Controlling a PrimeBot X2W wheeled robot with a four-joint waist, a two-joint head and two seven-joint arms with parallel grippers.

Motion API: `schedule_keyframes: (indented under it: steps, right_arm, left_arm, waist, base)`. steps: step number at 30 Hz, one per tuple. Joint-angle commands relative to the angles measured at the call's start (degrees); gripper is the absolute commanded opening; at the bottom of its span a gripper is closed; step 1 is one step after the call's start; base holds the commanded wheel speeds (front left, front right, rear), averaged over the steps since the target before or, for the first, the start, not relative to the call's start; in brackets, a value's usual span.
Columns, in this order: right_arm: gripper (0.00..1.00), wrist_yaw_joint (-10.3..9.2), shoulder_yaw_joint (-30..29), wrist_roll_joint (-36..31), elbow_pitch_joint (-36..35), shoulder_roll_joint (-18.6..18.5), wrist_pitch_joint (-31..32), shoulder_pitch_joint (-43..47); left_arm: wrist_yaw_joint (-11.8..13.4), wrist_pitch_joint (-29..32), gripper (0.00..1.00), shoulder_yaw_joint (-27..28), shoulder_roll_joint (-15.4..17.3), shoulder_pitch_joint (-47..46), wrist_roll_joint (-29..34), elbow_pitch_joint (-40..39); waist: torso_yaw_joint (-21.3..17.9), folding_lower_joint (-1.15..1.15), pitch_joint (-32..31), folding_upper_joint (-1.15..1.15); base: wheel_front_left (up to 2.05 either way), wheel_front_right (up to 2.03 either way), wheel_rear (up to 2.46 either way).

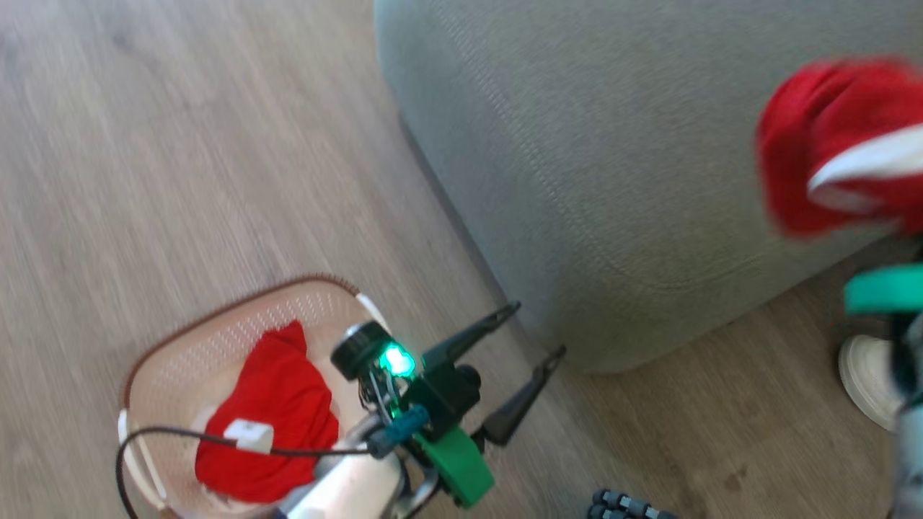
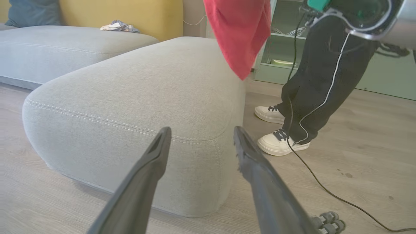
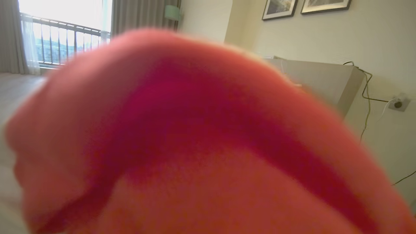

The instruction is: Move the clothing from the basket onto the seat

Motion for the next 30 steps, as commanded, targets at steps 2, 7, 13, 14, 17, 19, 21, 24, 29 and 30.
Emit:
schedule_keyframes:
  steps: [2,7,13,14,17,19,21,24,29,30]
  right_arm:
    - [0.0,-0.01,-0.5,1.2,-1.1,-2.3,-0.5,-4.4]
    - [0.0,-0.01,-2.7,4.0,2.9,-6.8,-0.5,-13.0]
    - [0.0,-0.01,-3.8,10.4,13.0,-13.5,-0.5,-26.4]
    - [0.0,-0.01,-3.7,10.6,15.0,-14.6,-0.5,-28.2]
    - [0.0,-0.01,-4.3,10.4,21.1,-16.6,-0.5,-33.4]
    - [0.0,-0.01,-4.3,9.0,25.7,-17.6,-0.5,-36.3]
    - [0.0,-0.01,-3.6,9.0,31.0,-18.2,-0.5,-39.0]
    - [0.0,-0.01,-2.1,10.1,39.8,-19.9,-0.5,-42.9]
    - [0.0,-0.01,2.0,12.8,52.0,-22.6,1.1,-49.1]
    - [0.0,-0.01,2.6,13.1,54.1,-23.0,1.7,-49.9]
  left_arm:
    - [0.0,-0.3,1.0,0.7,0.4,-2.7,0.6,-1.9]
    - [0.0,-0.3,1.0,-0.9,1.5,-5.4,0.9,-0.6]
    - [0.0,-0.3,1.0,-1.9,3.6,-10.6,1.8,-0.6]
    - [0.0,-0.3,1.0,-1.8,3.8,-11.1,1.9,-0.6]
    - [0.0,-0.3,1.0,-1.3,4.1,-12.5,2.4,-0.7]
    - [0.0,-0.3,1.0,-1.2,4.1,-13.2,2.6,-0.9]
    - [0.0,-0.3,1.0,-1.5,4.1,-13.7,2.9,-1.1]
    - [0.0,-0.3,1.0,-1.9,3.7,-14.3,3.0,-1.3]
    - [0.0,-0.3,1.0,-1.9,2.9,-15.0,3.3,-1.3]
    - [0.0,-0.3,1.0,-2.0,2.7,-15.2,3.3,-1.3]
  waist:
    - [2.1,-0.01,3.0,0.0]
    - [4.8,-0.01,8.5,0.0]
    - [8.5,-0.01,16.3,0.0]
    - [9.0,-0.01,17.2,0.0]
    - [10.2,-0.01,19.8,0.0]
    - [11.1,-0.01,21.0,0.0]
    - [11.9,-0.01,21.9,0.0]
    - [13.4,-0.01,23.0,0.0]
    - [15.5,-0.01,24.7,0.0]
    - [15.8,-0.01,24.9,0.0]
  base:
    - [0.0,0.0,0.0]
    - [0.0,0.0,0.0]
    - [0.0,0.0,0.0]
    - [0.0,0.0,0.0]
    - [0.0,0.0,0.0]
    - [0.0,0.0,0.0]
    - [0.0,0.0,0.0]
    - [0.0,0.0,0.0]
    - [0.0,0.0,0.0]
    - [0.0,0.0,0.0]
